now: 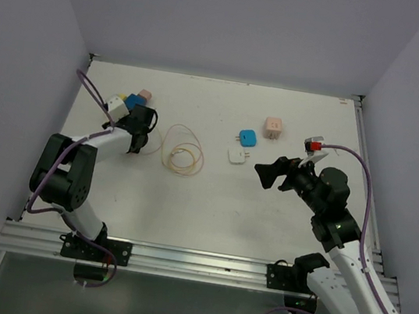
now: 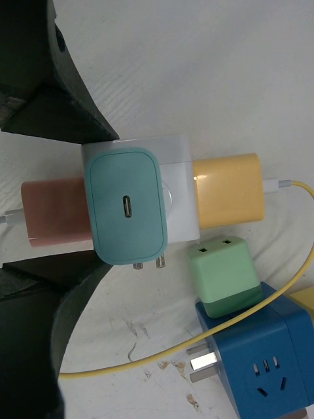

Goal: Pull the plug off the socket

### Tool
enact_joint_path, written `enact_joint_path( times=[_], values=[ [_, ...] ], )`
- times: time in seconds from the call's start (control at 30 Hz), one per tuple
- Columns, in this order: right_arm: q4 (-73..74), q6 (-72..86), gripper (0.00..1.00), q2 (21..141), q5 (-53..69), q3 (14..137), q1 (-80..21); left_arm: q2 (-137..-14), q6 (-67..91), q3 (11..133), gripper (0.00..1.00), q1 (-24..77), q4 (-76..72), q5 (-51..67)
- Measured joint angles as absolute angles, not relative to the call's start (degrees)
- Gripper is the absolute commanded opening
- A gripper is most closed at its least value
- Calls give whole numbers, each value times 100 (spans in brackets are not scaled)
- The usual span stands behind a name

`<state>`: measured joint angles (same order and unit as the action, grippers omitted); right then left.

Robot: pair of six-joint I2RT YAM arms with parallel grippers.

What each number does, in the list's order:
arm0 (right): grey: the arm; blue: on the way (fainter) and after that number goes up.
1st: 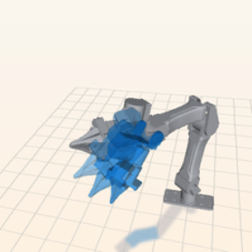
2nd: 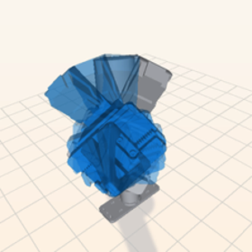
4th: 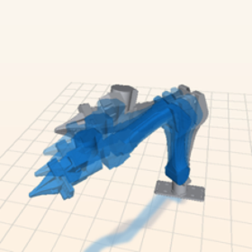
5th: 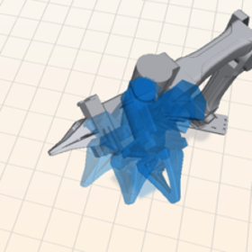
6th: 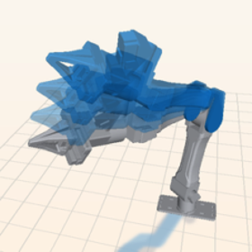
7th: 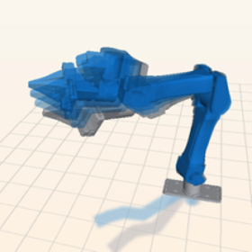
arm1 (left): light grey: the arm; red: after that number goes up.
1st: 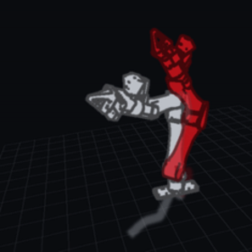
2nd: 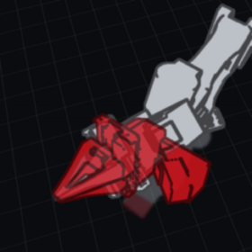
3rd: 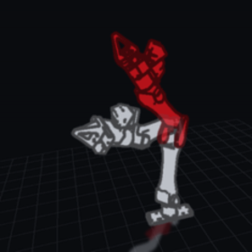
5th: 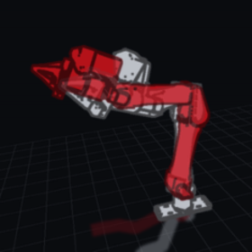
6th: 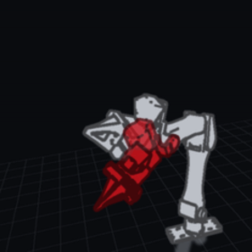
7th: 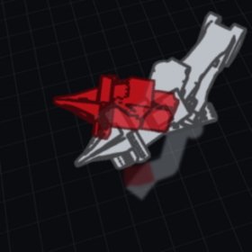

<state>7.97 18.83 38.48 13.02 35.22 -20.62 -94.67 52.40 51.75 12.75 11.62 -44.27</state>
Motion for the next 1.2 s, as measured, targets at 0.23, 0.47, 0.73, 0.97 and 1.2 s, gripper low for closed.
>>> enact_joint_path(
  times=[0.23,0.47,0.73,0.97,1.2],
  values=[
    [777,1885,99,3848,1302,3509,-2062,-9087,5041,4770,35,1275,1041,-4254],
    [775,1870,99,3868,1313,3509,-2062,-8178,4425,3944,38,1592,779,-3603],
    [768,1844,99,4086,1487,3509,-2062,-7485,3535,3417,40,3242,556,-2650],
    [775,1841,99,4224,1651,3509,-2062,-7450,2882,3365,55,4331,370,-2119],
    [797,1844,99,4226,1761,3509,-2062,-7555,2692,3444,81,4995,419,-2075]
  ],
)
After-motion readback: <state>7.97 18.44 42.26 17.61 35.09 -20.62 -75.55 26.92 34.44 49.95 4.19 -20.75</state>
